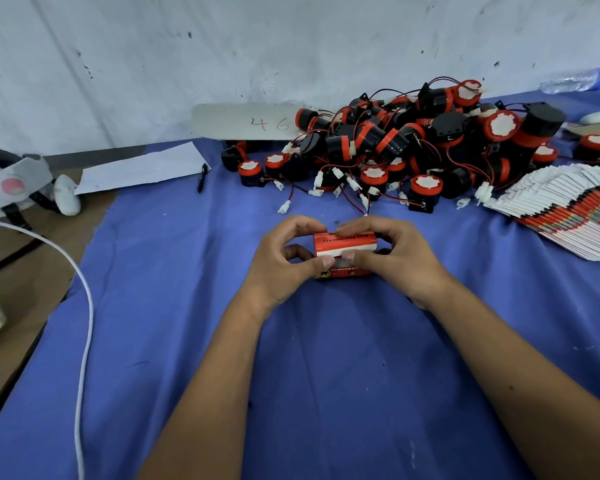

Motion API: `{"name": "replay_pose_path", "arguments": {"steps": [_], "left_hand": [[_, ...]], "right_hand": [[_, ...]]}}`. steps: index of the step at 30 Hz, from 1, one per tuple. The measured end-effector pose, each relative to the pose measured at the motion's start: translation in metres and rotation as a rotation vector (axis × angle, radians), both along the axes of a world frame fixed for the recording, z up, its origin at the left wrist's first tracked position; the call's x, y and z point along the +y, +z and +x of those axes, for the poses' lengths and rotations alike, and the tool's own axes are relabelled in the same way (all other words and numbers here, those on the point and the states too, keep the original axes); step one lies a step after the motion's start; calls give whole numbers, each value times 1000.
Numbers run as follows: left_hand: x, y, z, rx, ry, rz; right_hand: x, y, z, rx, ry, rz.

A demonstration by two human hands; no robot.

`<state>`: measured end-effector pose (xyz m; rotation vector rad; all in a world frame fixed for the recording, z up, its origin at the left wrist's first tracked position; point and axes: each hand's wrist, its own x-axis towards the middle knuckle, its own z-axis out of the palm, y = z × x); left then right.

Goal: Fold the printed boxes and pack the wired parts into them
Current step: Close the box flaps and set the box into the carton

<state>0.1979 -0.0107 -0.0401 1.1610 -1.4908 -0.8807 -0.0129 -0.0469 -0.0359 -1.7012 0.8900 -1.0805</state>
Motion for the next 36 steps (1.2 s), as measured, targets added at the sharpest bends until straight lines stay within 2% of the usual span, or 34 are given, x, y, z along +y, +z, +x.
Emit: {"name": "replay_pose_path", "arguments": {"steps": [6,12,18,21,25,28,31,36], "left_hand": [[-3,-3,-2,17,34,-4],[-2,-5,-3,-148,120,-119],[-1,-3,-7,-249,170,-222],[-2,-4,-4,-235,162,-194],[1,-3,-7,-86,116,-162],[1,-4,-9,-36,94,-162],[0,-7,-7,-67,98,-161],[0,-8,-8,-113,92,-172]], "right_hand": [[1,0,0,-14,5,34],[1,0,-7,67,59,-39],[2,-2,-1,115,-4,-77],[1,-1,-5,203,39,-105],[0,-2,-8,306,39,-198],[1,-5,-8,151,-28,-155],[1,-9,-10,5,-76,-105],[-1,-12,-12,47,-83,-157]]}}
